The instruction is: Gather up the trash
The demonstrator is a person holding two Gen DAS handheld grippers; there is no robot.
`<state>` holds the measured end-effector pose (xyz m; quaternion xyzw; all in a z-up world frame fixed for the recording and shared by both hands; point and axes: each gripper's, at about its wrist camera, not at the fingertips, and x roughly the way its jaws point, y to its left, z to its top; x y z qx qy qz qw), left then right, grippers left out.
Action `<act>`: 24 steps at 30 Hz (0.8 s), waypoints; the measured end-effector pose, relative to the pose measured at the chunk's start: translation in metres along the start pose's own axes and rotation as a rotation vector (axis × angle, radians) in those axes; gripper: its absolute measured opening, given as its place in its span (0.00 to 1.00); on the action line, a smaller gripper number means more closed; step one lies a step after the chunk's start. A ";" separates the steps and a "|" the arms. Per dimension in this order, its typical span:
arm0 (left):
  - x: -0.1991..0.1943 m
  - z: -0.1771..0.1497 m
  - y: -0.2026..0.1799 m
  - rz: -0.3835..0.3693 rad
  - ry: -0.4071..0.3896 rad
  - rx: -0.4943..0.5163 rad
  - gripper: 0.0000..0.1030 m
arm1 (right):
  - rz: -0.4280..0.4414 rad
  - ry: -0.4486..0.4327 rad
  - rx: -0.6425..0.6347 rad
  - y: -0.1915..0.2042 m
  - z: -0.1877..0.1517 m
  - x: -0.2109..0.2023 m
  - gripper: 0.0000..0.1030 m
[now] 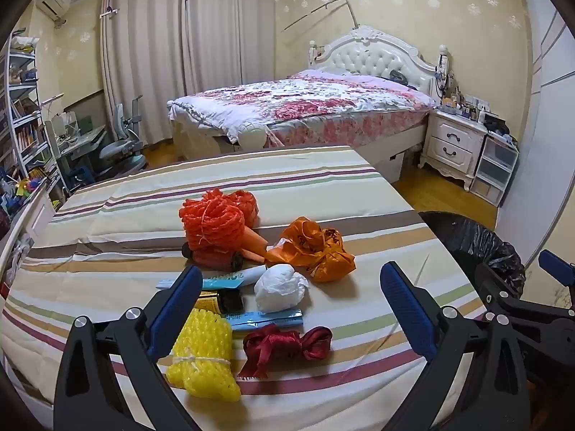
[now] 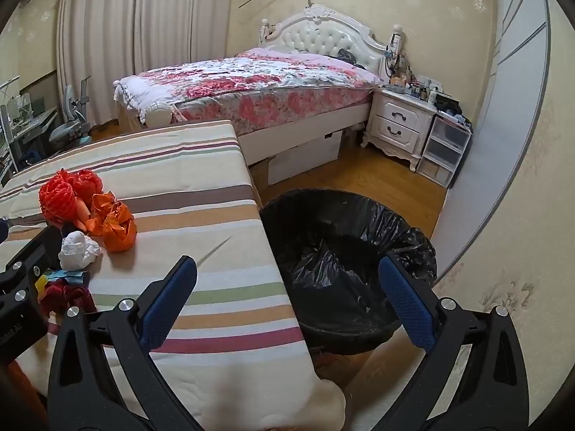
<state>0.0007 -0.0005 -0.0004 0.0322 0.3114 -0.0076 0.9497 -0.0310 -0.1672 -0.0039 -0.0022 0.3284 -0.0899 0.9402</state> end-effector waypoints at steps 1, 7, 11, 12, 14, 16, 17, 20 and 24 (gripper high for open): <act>0.000 0.000 0.000 -0.004 0.002 -0.002 0.94 | 0.001 0.001 0.000 0.000 0.000 0.000 0.96; -0.004 0.000 -0.005 -0.007 -0.009 -0.013 0.94 | 0.001 0.001 -0.001 -0.001 -0.001 0.000 0.96; -0.005 0.000 -0.002 -0.017 -0.003 -0.017 0.94 | 0.000 0.002 0.000 -0.002 -0.002 0.001 0.96; -0.005 0.000 -0.002 -0.018 -0.003 -0.019 0.94 | 0.000 0.002 0.000 -0.002 -0.002 0.001 0.96; -0.005 -0.001 -0.004 -0.017 0.000 -0.019 0.94 | 0.000 0.003 0.000 -0.003 -0.002 0.001 0.96; -0.005 -0.002 -0.005 -0.015 0.003 -0.019 0.94 | -0.001 0.004 0.000 -0.003 -0.002 0.001 0.96; -0.005 -0.003 -0.006 -0.015 0.005 -0.019 0.94 | -0.001 0.004 0.000 -0.003 -0.002 0.001 0.96; -0.003 -0.005 -0.006 -0.017 0.013 -0.022 0.94 | 0.000 0.005 -0.001 -0.003 -0.001 0.001 0.96; -0.001 -0.004 -0.004 -0.019 0.023 -0.028 0.94 | -0.001 0.007 -0.003 -0.010 -0.010 0.006 0.96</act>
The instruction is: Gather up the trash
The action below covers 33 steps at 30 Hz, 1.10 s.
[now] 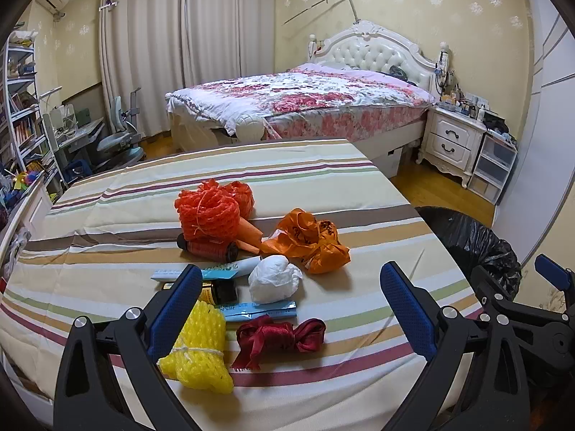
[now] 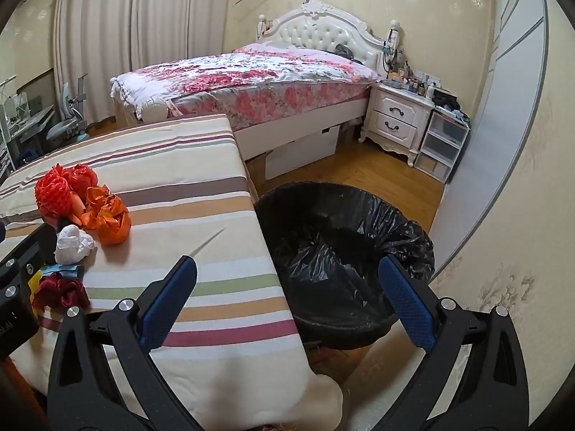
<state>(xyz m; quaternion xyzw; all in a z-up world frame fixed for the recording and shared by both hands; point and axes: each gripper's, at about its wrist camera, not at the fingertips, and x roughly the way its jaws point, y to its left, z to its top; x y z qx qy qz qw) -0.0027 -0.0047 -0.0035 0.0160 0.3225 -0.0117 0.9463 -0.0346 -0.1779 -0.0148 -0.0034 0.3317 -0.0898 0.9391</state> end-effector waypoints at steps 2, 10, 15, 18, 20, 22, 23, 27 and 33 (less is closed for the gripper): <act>0.001 0.000 0.000 0.001 0.002 -0.001 0.94 | 0.000 0.000 0.002 0.000 -0.003 -0.002 0.96; 0.002 0.000 0.002 0.000 0.006 -0.004 0.94 | -0.002 0.007 -0.001 0.000 -0.004 0.002 0.96; 0.004 -0.001 0.002 0.003 0.014 -0.005 0.94 | -0.006 0.013 0.002 0.001 0.001 0.001 0.96; 0.005 -0.002 0.004 0.005 0.016 -0.008 0.94 | -0.005 0.013 0.005 -0.001 0.000 0.001 0.96; 0.005 -0.002 0.004 0.004 0.014 -0.007 0.94 | -0.006 0.014 0.002 0.000 0.000 0.001 0.96; 0.005 -0.002 0.004 0.003 0.014 -0.007 0.94 | -0.006 0.014 0.003 0.000 0.000 0.001 0.96; 0.005 -0.002 0.005 0.003 0.014 -0.006 0.94 | -0.006 0.015 0.003 0.000 0.001 0.001 0.96; 0.008 -0.003 0.007 0.003 0.015 -0.005 0.94 | -0.006 0.015 0.003 0.000 0.000 0.001 0.96; 0.008 -0.003 0.006 0.003 0.016 -0.004 0.94 | -0.006 0.017 0.003 0.000 0.000 0.001 0.96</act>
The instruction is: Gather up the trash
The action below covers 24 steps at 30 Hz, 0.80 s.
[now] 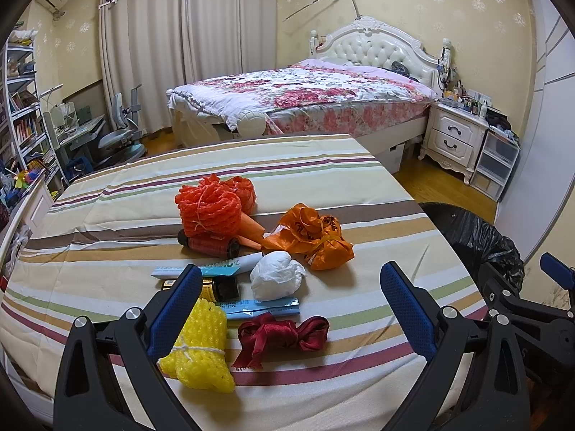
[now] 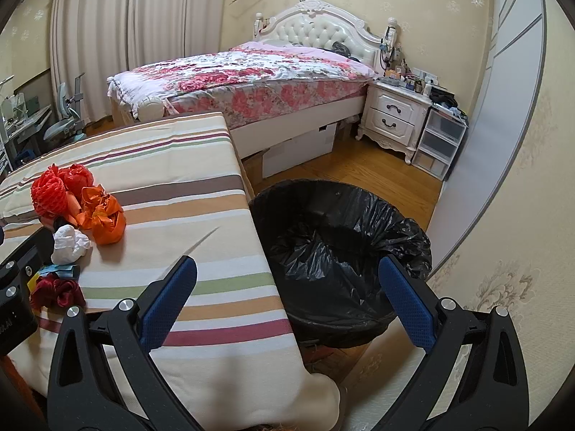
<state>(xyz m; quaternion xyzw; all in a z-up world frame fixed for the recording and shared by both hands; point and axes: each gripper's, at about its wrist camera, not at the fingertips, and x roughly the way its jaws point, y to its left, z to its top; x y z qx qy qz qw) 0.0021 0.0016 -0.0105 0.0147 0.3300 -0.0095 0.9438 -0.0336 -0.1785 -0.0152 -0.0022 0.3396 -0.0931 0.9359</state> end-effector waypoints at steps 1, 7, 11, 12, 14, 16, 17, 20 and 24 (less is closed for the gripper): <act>0.000 -0.001 0.000 0.000 0.000 0.001 0.94 | 0.000 0.000 -0.001 0.000 0.000 0.000 0.96; 0.000 -0.002 -0.003 0.002 0.001 0.003 0.94 | 0.000 -0.001 0.000 0.000 0.000 0.000 0.96; 0.000 -0.001 -0.003 0.002 0.001 0.003 0.94 | -0.001 0.003 0.000 0.001 0.001 0.000 0.96; 0.000 -0.001 -0.003 0.002 0.002 0.003 0.94 | -0.001 0.003 0.000 0.000 0.000 0.000 0.96; 0.000 -0.001 -0.003 0.002 0.003 0.003 0.94 | -0.002 0.005 0.001 0.001 0.001 0.000 0.96; 0.000 -0.002 -0.004 0.002 0.003 0.004 0.94 | -0.003 0.007 0.002 0.000 0.000 0.000 0.96; 0.000 -0.001 -0.004 0.003 0.003 0.004 0.94 | -0.002 0.007 0.002 0.000 0.000 0.000 0.96; 0.000 -0.001 -0.004 0.003 0.003 0.004 0.94 | -0.003 0.007 0.002 0.001 0.000 0.001 0.96; 0.000 -0.001 -0.004 0.002 0.004 0.004 0.94 | -0.003 0.007 0.002 0.000 0.000 0.001 0.96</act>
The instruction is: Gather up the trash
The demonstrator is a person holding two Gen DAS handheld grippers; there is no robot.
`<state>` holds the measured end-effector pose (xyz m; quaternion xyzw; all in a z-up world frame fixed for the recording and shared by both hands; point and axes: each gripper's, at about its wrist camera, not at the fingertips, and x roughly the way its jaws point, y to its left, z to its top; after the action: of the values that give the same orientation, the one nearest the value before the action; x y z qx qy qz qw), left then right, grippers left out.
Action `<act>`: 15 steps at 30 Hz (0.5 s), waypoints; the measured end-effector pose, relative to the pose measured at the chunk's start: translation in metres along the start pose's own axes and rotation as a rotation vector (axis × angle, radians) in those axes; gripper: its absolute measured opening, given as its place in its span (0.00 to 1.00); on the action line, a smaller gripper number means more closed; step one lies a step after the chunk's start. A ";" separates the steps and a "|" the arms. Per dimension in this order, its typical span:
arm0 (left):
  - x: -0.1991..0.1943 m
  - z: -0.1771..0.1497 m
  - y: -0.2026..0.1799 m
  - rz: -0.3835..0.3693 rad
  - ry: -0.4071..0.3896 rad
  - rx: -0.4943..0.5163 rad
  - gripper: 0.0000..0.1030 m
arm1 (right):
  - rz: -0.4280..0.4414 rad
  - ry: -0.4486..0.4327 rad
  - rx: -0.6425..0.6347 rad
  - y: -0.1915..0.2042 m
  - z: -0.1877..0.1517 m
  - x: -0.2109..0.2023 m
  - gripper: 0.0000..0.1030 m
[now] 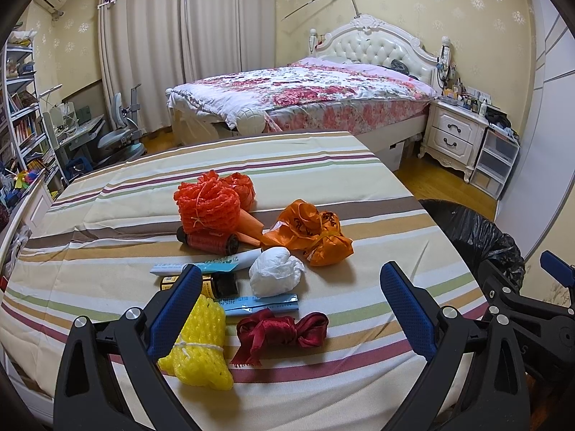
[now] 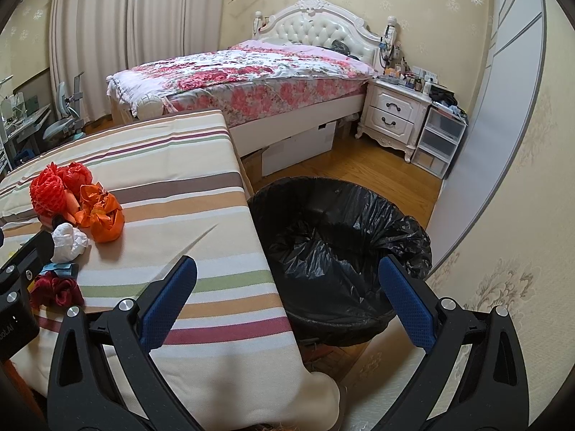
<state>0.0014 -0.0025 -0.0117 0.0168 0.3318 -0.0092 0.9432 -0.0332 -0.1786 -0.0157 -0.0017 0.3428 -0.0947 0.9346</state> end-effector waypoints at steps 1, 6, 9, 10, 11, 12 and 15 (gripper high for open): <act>0.000 0.000 0.000 0.000 0.000 0.001 0.94 | 0.000 0.001 0.001 0.000 0.000 0.000 0.96; 0.000 -0.001 -0.001 0.001 0.001 0.000 0.94 | 0.001 0.004 0.001 -0.001 -0.001 0.000 0.96; 0.001 -0.003 -0.001 0.002 0.002 -0.001 0.94 | 0.001 0.005 0.002 -0.001 -0.001 0.000 0.96; 0.002 -0.004 -0.001 0.001 0.004 0.000 0.94 | -0.001 0.005 0.003 -0.002 -0.002 0.000 0.96; 0.002 -0.005 -0.001 -0.001 0.005 0.000 0.94 | -0.002 0.004 0.003 -0.002 -0.002 0.000 0.96; 0.002 -0.005 -0.001 -0.001 0.005 0.001 0.94 | -0.002 0.006 0.002 -0.002 -0.002 0.000 0.96; 0.002 -0.006 0.000 -0.002 0.006 0.003 0.93 | -0.004 0.010 -0.002 -0.002 -0.007 0.000 0.96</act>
<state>-0.0007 -0.0026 -0.0182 0.0182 0.3348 -0.0105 0.9421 -0.0381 -0.1806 -0.0207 -0.0030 0.3475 -0.0964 0.9327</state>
